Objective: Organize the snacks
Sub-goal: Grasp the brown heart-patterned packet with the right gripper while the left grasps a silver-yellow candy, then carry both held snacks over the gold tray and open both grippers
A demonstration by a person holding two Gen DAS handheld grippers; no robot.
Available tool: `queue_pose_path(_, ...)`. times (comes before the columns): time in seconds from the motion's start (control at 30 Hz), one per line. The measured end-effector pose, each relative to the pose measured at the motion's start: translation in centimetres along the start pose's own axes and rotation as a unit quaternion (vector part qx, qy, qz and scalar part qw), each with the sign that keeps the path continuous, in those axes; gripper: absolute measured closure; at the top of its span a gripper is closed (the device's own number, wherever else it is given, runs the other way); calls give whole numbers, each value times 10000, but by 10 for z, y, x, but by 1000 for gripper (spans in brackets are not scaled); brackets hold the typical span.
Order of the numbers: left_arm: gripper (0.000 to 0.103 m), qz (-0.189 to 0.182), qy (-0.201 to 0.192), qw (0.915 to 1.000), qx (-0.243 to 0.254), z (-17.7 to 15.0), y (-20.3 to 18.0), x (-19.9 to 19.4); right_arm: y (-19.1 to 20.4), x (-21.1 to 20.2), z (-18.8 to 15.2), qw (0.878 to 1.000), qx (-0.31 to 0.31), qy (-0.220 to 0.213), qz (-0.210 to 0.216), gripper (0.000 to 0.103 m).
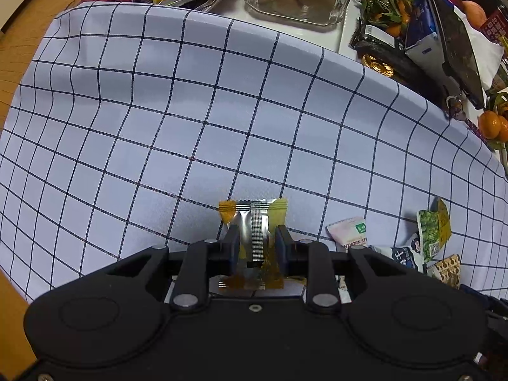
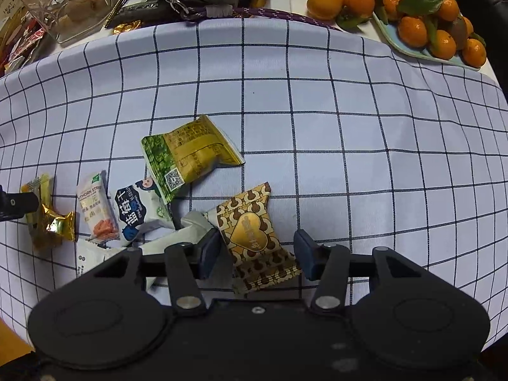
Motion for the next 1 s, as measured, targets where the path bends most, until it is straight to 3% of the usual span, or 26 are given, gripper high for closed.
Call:
queue_pose_path(0.27, 65, 305, -158, 9993, 150, 6, -15, 7, -8, 2, -5, 9992, 287, 218, 161, 69)
queue_pose_path(0.5, 64, 318, -174, 9993, 9, 7, -6, 2, -20, -7, -2, 9985, 497, 103, 192, 71)
queue_pose_path(0.67, 62, 21, -83, 9998, -156, 6, 0, 6, -16, -23, 5, 9978, 562, -94, 346, 71)
queue_pose_path(0.87, 51, 272, -80, 9995, -150, 5, -2, 12, -7, -32, 4, 9974, 520, -177, 464, 71)
queue_pose_path(1.0, 50, 328, -71, 9992, -239, 5, -1, 12, -6, -30, 4, 9973, 513, -148, 509, 71)
Point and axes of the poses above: each gripper's, at about its wrist camera, not at the fingertips, and x roughly the way its jaws point, y to its left, z to its top, the point moved 8 cm from there along x, roughly the way its jaws point, and after that the axes turned 12 degrees about z, right-handed, at the moved point
